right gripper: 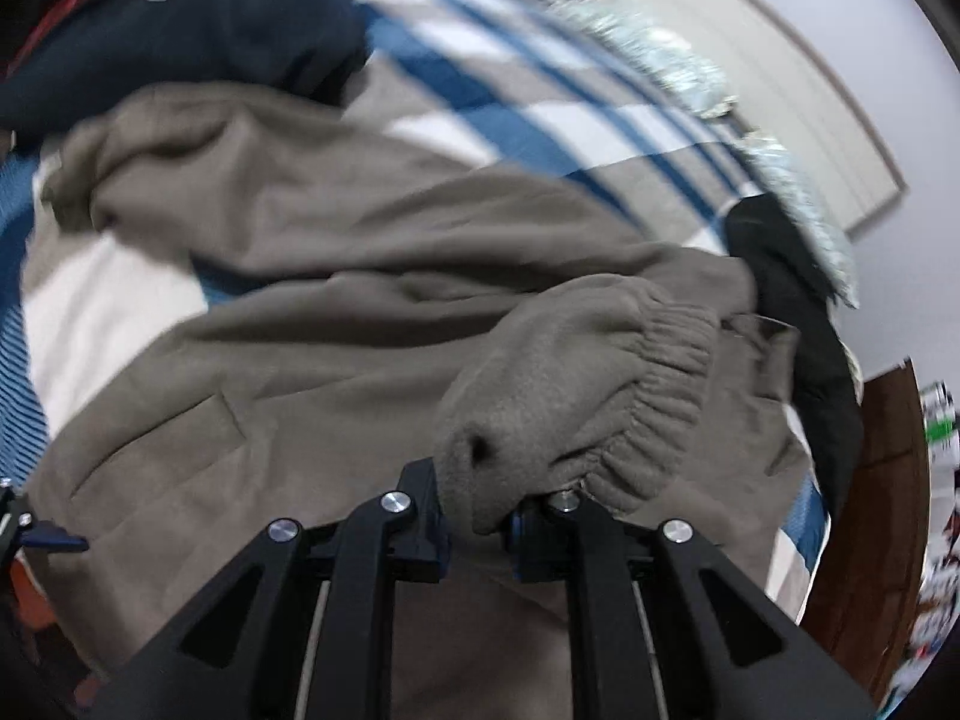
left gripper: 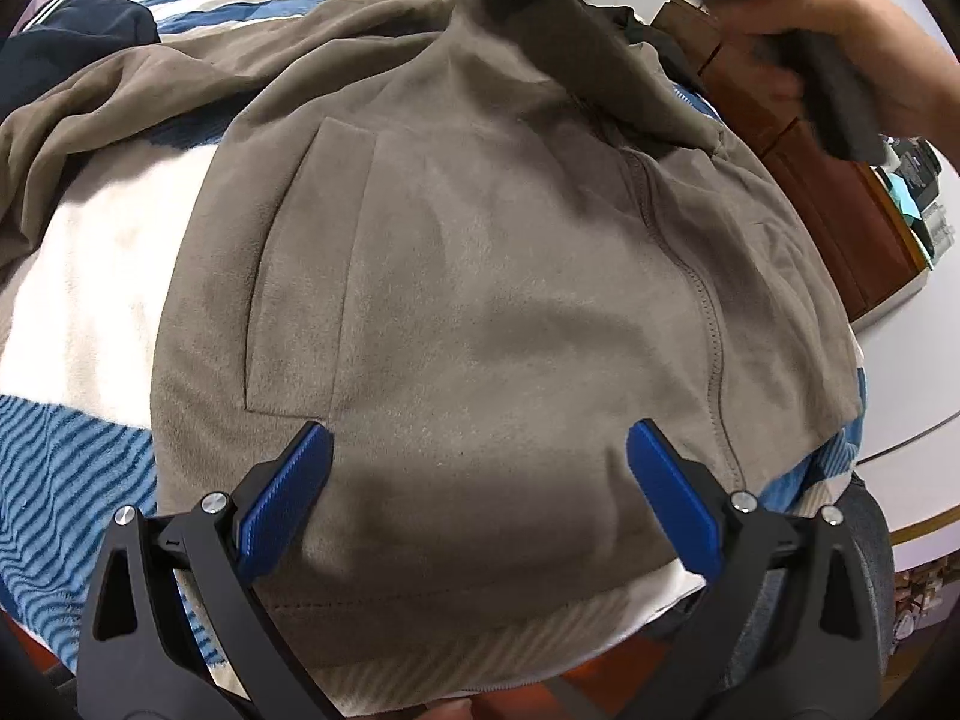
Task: Fold large clothes
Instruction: 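Lift the held sleeve with the right tool and carry it across the jacket front, then lay the sleeve on the jacket front and open the right tool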
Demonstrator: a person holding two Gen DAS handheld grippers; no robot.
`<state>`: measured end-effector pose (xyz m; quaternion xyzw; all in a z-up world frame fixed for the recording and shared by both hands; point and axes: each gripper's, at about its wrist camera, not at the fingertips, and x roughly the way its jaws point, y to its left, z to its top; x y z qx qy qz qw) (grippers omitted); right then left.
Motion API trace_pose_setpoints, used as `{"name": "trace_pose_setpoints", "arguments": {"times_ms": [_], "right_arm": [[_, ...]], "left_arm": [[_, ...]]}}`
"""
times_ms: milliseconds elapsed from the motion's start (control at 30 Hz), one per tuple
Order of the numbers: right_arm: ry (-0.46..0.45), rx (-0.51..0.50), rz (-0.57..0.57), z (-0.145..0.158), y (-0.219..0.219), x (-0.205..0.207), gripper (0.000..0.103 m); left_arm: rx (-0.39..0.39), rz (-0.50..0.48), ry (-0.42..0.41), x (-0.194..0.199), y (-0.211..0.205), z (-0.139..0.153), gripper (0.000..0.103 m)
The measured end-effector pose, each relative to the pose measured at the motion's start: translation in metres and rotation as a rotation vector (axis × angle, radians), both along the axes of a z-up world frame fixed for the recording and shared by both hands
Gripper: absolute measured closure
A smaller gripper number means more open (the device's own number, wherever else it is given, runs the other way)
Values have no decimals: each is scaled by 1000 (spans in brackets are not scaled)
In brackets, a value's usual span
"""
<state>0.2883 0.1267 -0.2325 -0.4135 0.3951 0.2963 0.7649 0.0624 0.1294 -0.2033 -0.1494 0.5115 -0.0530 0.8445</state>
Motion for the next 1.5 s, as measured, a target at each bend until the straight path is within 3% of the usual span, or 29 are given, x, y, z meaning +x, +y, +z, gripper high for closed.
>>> {"name": "trace_pose_setpoints", "arguments": {"times_ms": [200, 333, 367, 400, 467, 500, 633, 767, 933, 1000, 1133, 1267, 1367, 1500], "right_arm": [[5, -115, -13, -45, 34, 18, 89], [33, -85, -23, -52, 46, 18, 87], [58, -64, -37, -52, 47, 20, 78], [110, -35, -43, -51, 47, 22, 53], [169, 13, -37, -46, 45, 19, 23], [162, 35, -34, -42, 44, 16, 20], [234, 223, -67, -8, 27, 7, 17], [351, 555, -112, 38, -11, 4, 7], [493, 836, -297, 46, -43, 35, 4], [512, 858, -398, 33, -45, 52, 4], [554, 803, -562, -4, -23, 77, 4], [591, 724, -412, -13, 21, 59, 4], [689, 670, -303, -19, 40, 33, 4], [716, 769, -172, 12, 17, 11, 4]], "left_arm": [[-40, 20, 9, 3, 2, 0, 6], [-63, 19, 20, 9, 4, 1, 6], [-71, 21, 22, 10, 5, 2, 6], [-75, 22, 21, 9, 6, 1, 6], [-83, 22, 22, 8, 7, 1, 6], [-83, 22, 22, 7, 5, 0, 6], [-99, 20, 16, 7, 10, 3, 6], [-112, 22, 5, 6, 11, 7, 6], [-118, 19, -12, 5, 11, 11, 6], [-118, 14, -15, 6, 8, 11, 6], [-119, -9, -15, 7, 0, 11, 6], [-116, -23, -21, 8, -2, 11, 6], [-122, -18, -17, 11, 0, 10, 6], [-145, -14, -25, 10, 3, 12, 6]]}}
